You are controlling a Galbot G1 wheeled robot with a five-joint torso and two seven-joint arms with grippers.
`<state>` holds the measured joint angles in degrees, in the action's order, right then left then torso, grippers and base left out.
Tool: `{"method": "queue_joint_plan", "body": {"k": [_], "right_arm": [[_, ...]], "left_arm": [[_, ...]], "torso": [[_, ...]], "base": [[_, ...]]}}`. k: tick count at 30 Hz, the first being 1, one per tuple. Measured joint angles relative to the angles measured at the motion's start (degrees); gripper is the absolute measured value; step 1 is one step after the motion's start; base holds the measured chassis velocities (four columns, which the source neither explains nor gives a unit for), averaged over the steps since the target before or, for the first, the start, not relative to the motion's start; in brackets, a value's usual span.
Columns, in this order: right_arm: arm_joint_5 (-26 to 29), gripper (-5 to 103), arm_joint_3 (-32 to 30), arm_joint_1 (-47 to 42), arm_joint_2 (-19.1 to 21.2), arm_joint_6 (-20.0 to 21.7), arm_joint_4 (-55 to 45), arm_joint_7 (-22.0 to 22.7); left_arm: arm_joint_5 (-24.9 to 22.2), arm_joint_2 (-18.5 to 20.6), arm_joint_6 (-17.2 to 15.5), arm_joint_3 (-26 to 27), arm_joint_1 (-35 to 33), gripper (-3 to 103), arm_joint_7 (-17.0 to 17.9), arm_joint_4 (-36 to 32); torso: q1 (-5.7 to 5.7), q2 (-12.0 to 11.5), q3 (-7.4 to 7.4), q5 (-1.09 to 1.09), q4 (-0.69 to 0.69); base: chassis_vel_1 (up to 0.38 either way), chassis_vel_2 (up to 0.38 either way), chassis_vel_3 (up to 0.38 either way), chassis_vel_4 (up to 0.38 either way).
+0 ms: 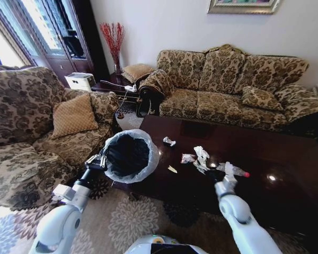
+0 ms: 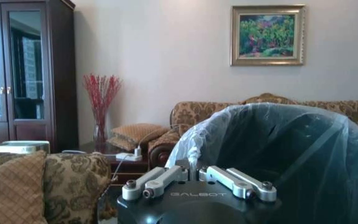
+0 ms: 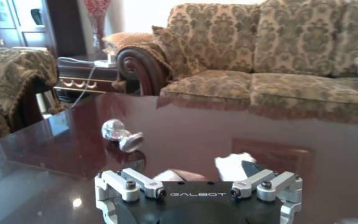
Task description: Move to the front of the table and place the trash on the table into the trash bin.
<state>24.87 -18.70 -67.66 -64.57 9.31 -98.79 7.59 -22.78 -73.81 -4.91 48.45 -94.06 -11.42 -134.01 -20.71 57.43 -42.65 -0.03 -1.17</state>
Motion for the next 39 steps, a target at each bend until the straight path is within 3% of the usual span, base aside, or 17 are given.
{"method": "queue_joint_plan", "body": {"k": [10, 13, 16, 19, 20, 24, 28, 30, 34, 37, 39], "right_arm": [[6.8, 101, 9.9, 12.4, -2.2, 1.2, 12.0, 4.5], [7.2, 93, 11.2, 13.6, -3.2, 1.8, 13.2, 7.0], [7.6, 77, 11.8, 13.9, -3.6, 3.2, 13.4, 9.1], [8.0, 77, 11.8, 13.9, -3.6, 3.8, 13.4, 10.0], [8.3, 61, 11.5, 13.7, -3.6, 4.0, 13.4, 10.4], [8.9, 55, 11.0, 13.2, -3.6, 4.2, 13.0, 10.6], [9.1, 33, 10.2, 12.4, -3.4, 4.2, 12.6, 10.8], [9.1, 28, 10.1, 12.2, -3.4, 4.2, 12.5, 11.0], [9.5, 18, 10.0, 12.0, -3.1, 4.2, 10.1, 11.9], [10.6, 2, 9.6, 12.4, -1.8, 4.6, 4.0, 13.6], [11.1, 1, 9.5, 12.8, -1.3, 5.0, 1.9, 14.1]], "left_arm": [[-1.4, 1.1, -1.5, 0.0, 0.5, 3, 1.5, -0.7], [-2.2, 1.6, -1.9, 0.2, 0.5, 3, 1.9, -1.1], [-3.4, 3.1, -2.6, 0.5, 0.7, 3, 2.0, -1.4], [-4.6, 4.2, -3.1, 0.6, 1.0, 3, 2.3, -1.4], [-5.6, 4.8, -3.7, 0.6, 1.2, 3, 2.7, -1.5], [-6.6, 5.7, -4.4, 0.4, 1.4, 3, 3.1, -1.6], [-8.7, 7.7, -5.5, -0.1, 1.9, 3, 3.6, -1.6], [-9.5, 8.3, -5.8, -0.3, 2.1, 3, 3.9, -1.4], [-10.8, 9.9, -6.5, -0.4, 3.0, 3, 4.5, -0.7], [-11.9, 11.5, -7.5, -0.8, 3.6, 3, 4.9, -0.7], [-12.0, 11.8, -7.7, -1.2, 3.8, 3, 4.9, -0.7]], "torso": [[0.00, 0.0, 0.00, -0.01, 0.00], [0.00, 0.0, 0.00, 0.00, -0.01], [0.00, 0.0, 0.01, -0.01, 0.00], [0.01, 0.0, 0.01, -0.01, 0.00], [0.01, 0.0, 0.01, 0.00, 0.00], [0.01, 0.0, 0.01, -0.01, 0.00], [0.01, 0.0, 0.01, 0.00, 0.00], [0.01, 0.0, 0.01, 0.00, 0.00], [0.01, 0.0, 0.00, 0.01, 0.01], [0.01, 0.0, 0.01, 0.01, 0.00], [0.01, 0.0, 0.01, 0.01, 0.00]], "base": [[0.000, 0.000, 0.000, 0.000], [0.000, 0.000, 0.000, 0.000], [0.000, 0.000, 0.000, 0.000], [0.000, 0.000, 0.000, 0.000], [0.000, 0.000, 0.000, 0.000], [0.000, 0.000, 0.000, 0.000], [0.000, 0.000, 0.000, 0.000], [0.000, 0.000, 0.000, 0.000], [0.000, 0.000, 0.000, 0.000], [0.000, 0.000, 0.000, 0.000], [0.000, 0.000, 0.000, 0.000]]}}
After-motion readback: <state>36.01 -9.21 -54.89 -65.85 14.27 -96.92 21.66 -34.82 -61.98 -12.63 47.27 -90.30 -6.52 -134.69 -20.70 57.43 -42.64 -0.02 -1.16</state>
